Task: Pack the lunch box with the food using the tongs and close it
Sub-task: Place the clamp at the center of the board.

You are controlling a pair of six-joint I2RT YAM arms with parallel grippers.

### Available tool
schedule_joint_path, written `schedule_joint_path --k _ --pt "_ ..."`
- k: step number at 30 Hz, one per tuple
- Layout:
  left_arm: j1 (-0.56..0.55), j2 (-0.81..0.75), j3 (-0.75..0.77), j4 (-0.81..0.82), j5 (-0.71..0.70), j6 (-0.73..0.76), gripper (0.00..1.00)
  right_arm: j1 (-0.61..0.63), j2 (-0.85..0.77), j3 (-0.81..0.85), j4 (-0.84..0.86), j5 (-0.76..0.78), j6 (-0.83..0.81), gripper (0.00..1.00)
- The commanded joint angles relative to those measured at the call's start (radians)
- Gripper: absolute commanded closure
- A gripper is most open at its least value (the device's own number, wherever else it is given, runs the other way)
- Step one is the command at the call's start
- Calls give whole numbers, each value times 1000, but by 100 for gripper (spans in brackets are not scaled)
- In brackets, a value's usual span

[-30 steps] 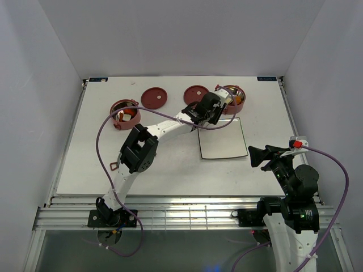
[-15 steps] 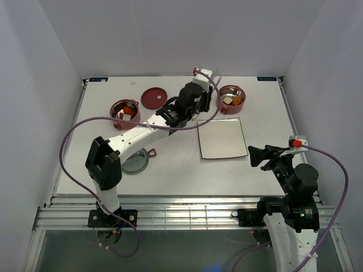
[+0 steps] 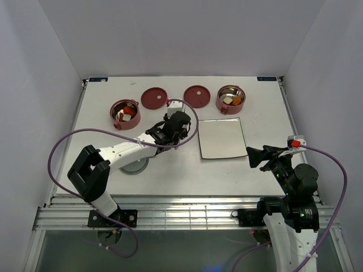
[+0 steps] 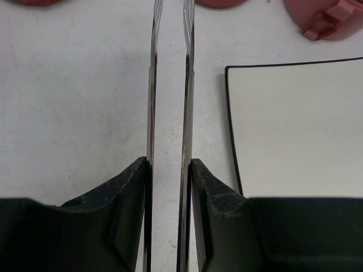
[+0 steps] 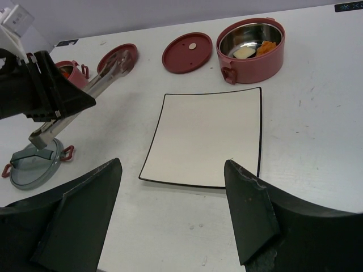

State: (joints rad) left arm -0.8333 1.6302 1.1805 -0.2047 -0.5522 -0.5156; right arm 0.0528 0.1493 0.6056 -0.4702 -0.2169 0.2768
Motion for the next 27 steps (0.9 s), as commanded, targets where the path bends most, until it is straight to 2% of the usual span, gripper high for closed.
schedule_joint_path --k 1,11,18,27 --pt "-3 -99 -71 20 -57 -147 55 1 -16 -9 45 -24 -4 21" --pt "-18 28 -124 88 -29 -219 55 1 -11 -10 45 -7 -1 21" --pt "-27 105 -107 54 -15 -287 52 1 -5 -12 45 5 4 21" --pt "-41 132 -139 123 47 -296 45 1 4 -15 48 10 5 22"
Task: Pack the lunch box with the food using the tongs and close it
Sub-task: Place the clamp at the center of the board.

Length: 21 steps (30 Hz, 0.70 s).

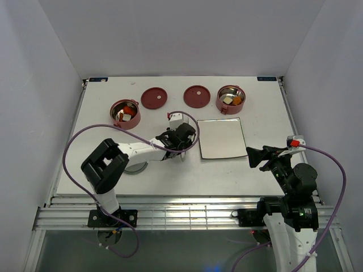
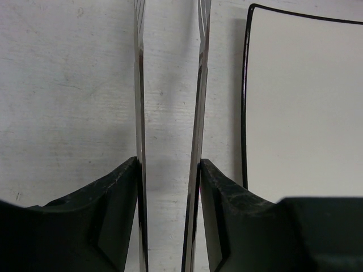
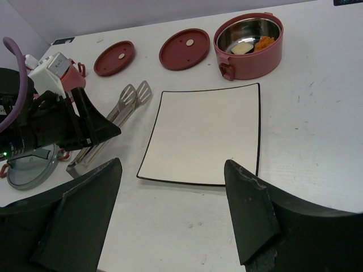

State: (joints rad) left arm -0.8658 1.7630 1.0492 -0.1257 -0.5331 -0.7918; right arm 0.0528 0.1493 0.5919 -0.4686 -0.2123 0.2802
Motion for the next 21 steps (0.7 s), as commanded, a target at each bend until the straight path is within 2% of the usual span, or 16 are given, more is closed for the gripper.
schedule_joint_path --k 1,21 --pt "-9 10 -5 46 30 -14 44 2 6 0 45 7 2 22" --pt "-9 82 48 9 41 -61 42 1 7 6 39 11 -1 22"
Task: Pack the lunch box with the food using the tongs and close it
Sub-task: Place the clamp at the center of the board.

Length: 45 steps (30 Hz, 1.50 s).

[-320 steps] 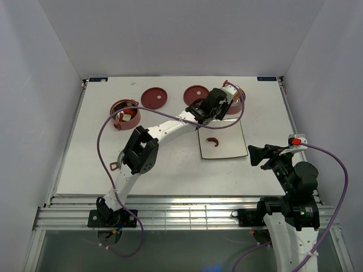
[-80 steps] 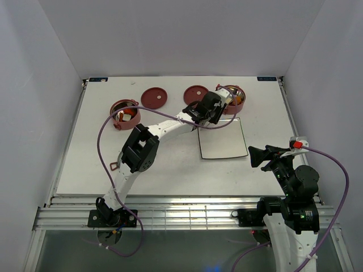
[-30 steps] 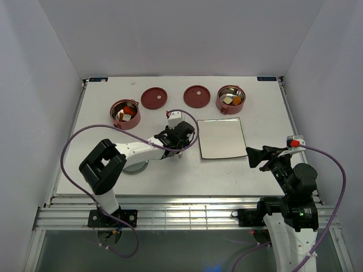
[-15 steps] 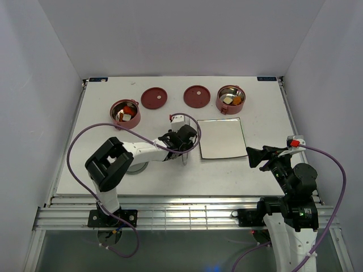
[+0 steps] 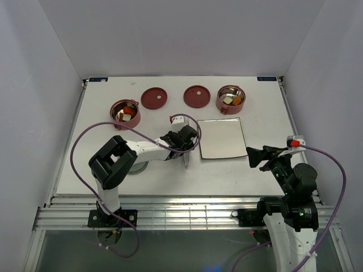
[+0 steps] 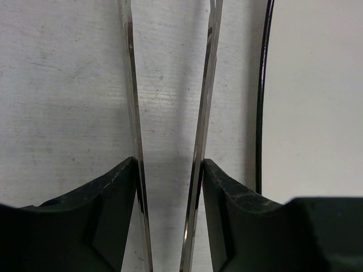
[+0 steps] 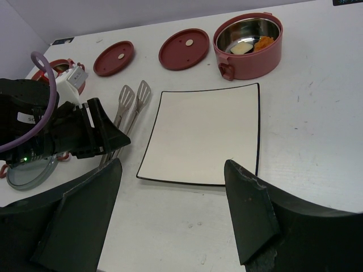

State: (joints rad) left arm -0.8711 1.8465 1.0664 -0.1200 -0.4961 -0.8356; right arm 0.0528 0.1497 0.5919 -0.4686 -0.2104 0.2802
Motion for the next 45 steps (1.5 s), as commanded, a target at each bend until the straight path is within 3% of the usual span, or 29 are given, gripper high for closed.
schedule_joint_path --k 1,11,17,19,24,29,41,45 --pt "-3 -1 29 11 8 -14 41 1 5 5 39 9 -1 22" --pt "-5 16 47 16 22 -11 39 2 -1 2 41 11 2 21" --pt "-5 -4 46 3 22 -11 31 1 -1 0 44 13 4 22" --pt "-5 -29 46 -1 24 -5 23 1 7 0 42 22 7 22" --pt "-5 -92 53 -32 40 12 15 1 33 14 24 37 20 23" --pt "-5 -220 41 -64 47 27 9 1 88 48 28 19 88 27" --pt "3 -648 -60 -171 60 211 9 12 520 186 172 5 178 31" --pt "6 -691 -118 -191 103 266 9 106 692 294 171 139 179 32"
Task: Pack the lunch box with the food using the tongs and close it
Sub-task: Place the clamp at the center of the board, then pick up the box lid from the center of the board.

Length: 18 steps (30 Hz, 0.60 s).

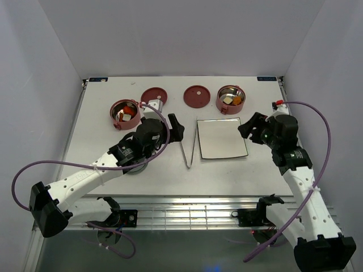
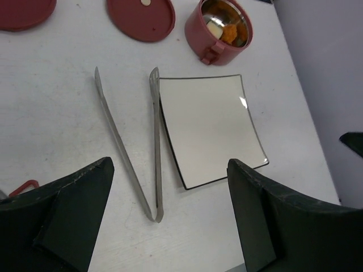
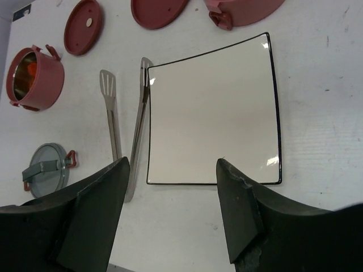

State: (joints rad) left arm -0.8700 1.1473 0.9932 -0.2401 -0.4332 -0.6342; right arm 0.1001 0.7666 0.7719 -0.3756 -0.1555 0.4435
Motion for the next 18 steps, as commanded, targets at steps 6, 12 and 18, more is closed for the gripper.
schedule_joint_path --k 6,12,18 --pt "3 -98 -161 19 73 53 9 239 346 253 116 301 -35 28" --pt "3 -138 -314 145 22 97 9 242 548 369 202 353 -104 26" --pt "2 -153 -342 140 -73 110 9 242 805 550 276 297 -225 26"
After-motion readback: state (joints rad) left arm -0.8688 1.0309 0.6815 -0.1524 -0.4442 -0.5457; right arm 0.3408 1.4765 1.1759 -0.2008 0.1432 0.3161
